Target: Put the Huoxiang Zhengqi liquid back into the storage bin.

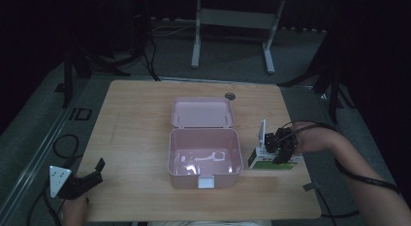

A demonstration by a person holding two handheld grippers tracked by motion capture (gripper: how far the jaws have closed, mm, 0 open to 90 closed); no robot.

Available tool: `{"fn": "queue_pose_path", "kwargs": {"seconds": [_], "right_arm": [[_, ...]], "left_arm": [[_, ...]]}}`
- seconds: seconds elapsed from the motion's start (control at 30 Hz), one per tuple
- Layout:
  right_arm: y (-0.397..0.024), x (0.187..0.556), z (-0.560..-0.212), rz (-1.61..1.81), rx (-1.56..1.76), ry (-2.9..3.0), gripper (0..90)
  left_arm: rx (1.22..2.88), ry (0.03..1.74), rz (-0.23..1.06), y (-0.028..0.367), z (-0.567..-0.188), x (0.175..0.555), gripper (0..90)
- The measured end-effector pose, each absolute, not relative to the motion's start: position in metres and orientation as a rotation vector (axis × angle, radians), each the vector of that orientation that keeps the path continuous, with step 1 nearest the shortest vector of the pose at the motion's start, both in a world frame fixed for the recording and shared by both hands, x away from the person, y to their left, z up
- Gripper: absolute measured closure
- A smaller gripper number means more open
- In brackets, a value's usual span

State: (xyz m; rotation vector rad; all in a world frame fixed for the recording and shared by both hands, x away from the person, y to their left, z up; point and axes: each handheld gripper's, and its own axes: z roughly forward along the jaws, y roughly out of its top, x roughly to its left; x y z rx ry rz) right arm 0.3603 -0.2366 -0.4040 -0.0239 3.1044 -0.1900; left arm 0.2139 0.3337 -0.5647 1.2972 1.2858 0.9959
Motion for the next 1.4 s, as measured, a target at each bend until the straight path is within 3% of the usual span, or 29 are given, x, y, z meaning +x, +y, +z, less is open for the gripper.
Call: {"fn": "queue_pose_path", "kwargs": {"seconds": [0.87,1.4], "right_arm": [[-0.199,0.348,-0.311,-0.137,-0.016,3.063,62.4],[-0.136,0.340,-0.295,-0.102,-0.144,3.077,62.4]], "left_arm": [[1.297,1.288,0.994,0.334,-0.565,0.214,0.2],[1.295,1.284,0.991,0.334,-0.565,0.214,0.2]]}}
